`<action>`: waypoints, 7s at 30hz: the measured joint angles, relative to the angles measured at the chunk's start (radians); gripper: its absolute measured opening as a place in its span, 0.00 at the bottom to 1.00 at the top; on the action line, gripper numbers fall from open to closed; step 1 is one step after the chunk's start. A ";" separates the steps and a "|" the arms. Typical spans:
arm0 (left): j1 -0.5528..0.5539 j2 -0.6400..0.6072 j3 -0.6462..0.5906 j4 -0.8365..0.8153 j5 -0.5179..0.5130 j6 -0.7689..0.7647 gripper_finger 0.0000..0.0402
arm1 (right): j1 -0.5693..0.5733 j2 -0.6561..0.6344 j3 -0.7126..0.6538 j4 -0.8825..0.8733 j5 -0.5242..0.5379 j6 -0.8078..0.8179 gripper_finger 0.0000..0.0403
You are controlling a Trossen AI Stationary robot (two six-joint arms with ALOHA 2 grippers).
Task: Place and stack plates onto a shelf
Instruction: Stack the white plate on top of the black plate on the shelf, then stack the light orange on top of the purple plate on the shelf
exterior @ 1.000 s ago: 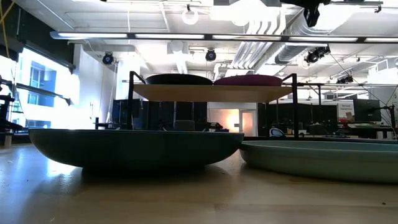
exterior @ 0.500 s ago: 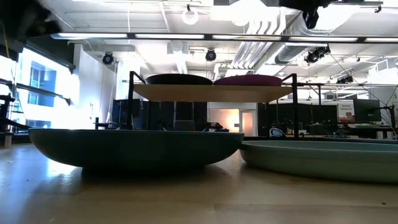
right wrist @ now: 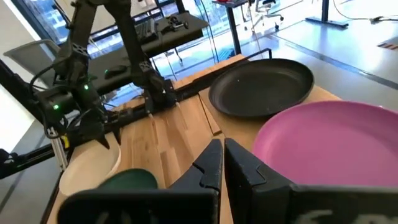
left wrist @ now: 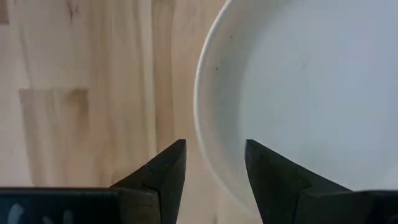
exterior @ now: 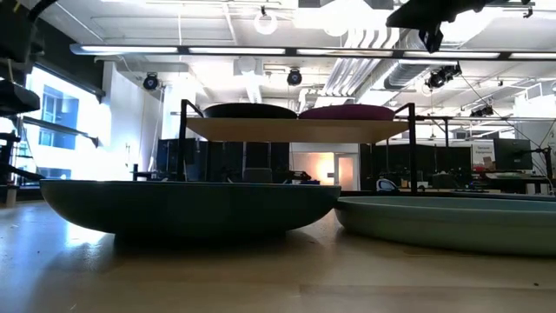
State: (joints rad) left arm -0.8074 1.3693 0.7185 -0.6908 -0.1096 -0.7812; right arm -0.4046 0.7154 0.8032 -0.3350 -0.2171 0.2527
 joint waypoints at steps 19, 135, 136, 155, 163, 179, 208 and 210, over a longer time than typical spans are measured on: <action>0.002 0.122 -0.031 0.076 0.026 -0.134 0.15 | 0.001 0.025 0.000 -0.030 -0.002 -0.008 0.00; 1.075 -0.641 0.053 0.746 0.092 0.547 0.40 | 0.002 0.026 0.000 0.123 0.066 0.079 0.00; 1.067 -0.662 0.027 0.764 0.077 0.546 0.40 | 0.002 0.026 0.000 0.122 0.066 0.079 0.00; 1.059 -0.719 -0.017 0.786 0.053 0.468 0.40 | 0.196 0.036 0.000 0.182 -0.059 0.423 0.11; 1.060 -0.719 -0.017 0.785 0.053 0.468 0.40 | 0.532 0.155 0.000 -0.126 -0.038 0.567 0.37; 1.060 -0.719 -0.017 0.760 0.055 0.458 0.40 | 0.995 0.448 0.000 -0.521 -0.036 0.715 0.48; 1.061 -0.719 -0.016 0.763 0.047 0.443 0.40 | 1.106 0.473 -0.259 -0.270 0.136 0.793 0.48; 1.061 -0.719 -0.016 0.763 0.046 0.443 0.40 | 1.106 0.473 -0.239 -0.279 0.135 0.777 0.48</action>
State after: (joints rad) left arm 0.2531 0.6506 0.7021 0.0719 -0.0631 -0.3382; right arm 0.7010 1.1885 0.5647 -0.6135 -0.0820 1.0297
